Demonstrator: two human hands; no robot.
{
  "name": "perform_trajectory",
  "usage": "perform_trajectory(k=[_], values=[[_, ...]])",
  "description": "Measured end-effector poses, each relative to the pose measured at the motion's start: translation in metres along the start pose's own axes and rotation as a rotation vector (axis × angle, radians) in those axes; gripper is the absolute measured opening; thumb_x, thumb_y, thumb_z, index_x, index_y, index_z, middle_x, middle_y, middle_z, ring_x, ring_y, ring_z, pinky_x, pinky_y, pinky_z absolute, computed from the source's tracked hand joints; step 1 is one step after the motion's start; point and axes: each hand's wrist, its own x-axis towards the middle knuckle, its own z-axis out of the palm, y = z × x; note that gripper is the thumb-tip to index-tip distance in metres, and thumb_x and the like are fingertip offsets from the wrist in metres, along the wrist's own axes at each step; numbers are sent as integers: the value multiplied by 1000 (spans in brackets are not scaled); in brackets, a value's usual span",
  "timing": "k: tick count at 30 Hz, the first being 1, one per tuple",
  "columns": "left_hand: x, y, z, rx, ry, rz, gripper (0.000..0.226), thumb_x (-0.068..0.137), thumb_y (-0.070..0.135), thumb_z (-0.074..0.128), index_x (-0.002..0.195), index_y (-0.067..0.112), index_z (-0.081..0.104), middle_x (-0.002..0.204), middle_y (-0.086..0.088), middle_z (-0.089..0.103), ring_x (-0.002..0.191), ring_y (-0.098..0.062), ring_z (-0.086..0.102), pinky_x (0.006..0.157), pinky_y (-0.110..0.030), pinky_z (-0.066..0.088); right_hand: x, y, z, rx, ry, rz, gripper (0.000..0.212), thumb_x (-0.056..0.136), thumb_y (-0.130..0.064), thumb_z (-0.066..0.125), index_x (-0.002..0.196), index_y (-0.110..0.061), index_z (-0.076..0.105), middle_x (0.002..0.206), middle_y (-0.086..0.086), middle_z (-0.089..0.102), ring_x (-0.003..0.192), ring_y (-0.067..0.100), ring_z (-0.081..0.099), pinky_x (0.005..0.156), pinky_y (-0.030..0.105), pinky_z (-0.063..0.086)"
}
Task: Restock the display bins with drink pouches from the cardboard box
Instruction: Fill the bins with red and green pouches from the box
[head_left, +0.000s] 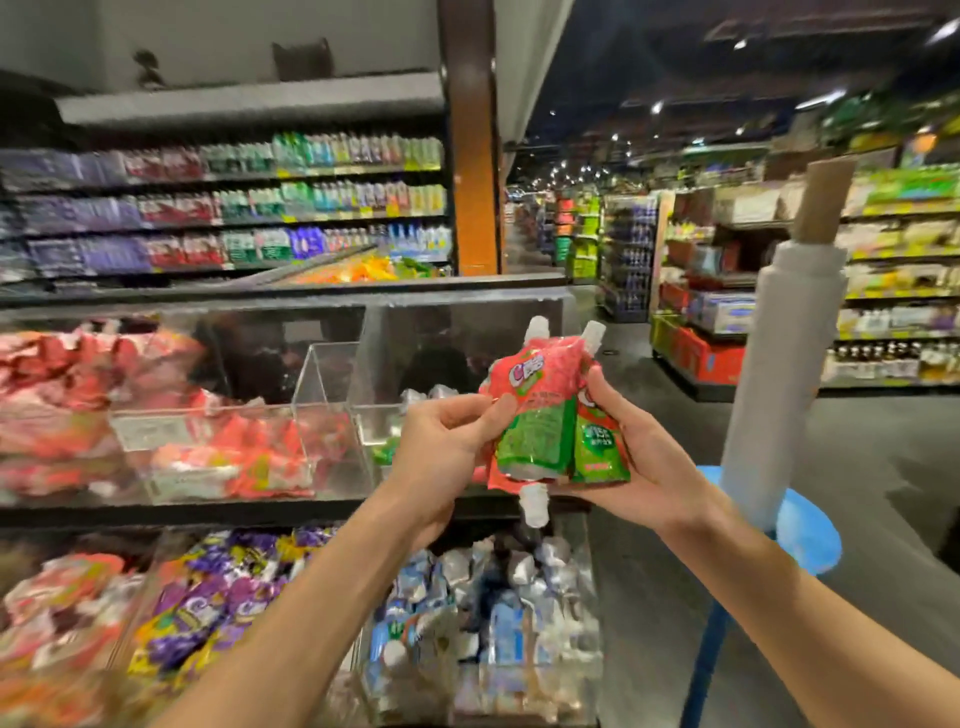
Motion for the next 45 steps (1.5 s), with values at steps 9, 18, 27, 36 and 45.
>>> perform_trajectory(k=[9, 18, 27, 36, 45], values=[[83, 20, 13, 66, 155, -62, 18, 96, 22, 61, 97, 5, 63, 87, -9, 72, 70, -19, 68, 63, -34, 55, 68, -53, -50, 24, -35, 64, 87, 64, -40, 91, 136, -6, 58, 140, 21, 56, 129, 40, 54, 112, 60, 35], [140, 7, -21, 223, 297, -210, 21, 105, 31, 45, 105, 10, 50, 71, -14, 69, 54, -29, 67, 43, -29, 50, 104, -76, -71, -175, 244, 144, 61, 78, -45, 66, 130, -13, 61, 117, 17, 71, 94, 31, 71, 77, 47, 60], [215, -11, -53, 824, 39, -214, 20, 92, 26, 63, 103, 9, 64, 89, -7, 64, 64, -13, 67, 51, -27, 56, 105, -84, -55, -275, 423, 105, 61, 80, -41, 66, 131, -10, 59, 113, 15, 73, 91, 31, 74, 76, 48, 60], [259, -62, -34, 1709, -453, -102, 49, 83, 47, 74, 109, 7, 64, 106, -12, 63, 93, -31, 62, 74, -34, 49, 113, -83, -49, -332, 522, 91, 50, 87, -42, 64, 126, -11, 60, 109, 16, 74, 95, 33, 73, 85, 51, 57], [277, -88, -29, 1654, -655, -386, 63, 90, 62, 56, 112, 4, 63, 105, -12, 69, 92, -33, 68, 86, -45, 58, 113, -82, -48, -334, 526, 85, 55, 82, -41, 67, 128, -11, 59, 109, 17, 74, 93, 33, 73, 81, 51, 59]])
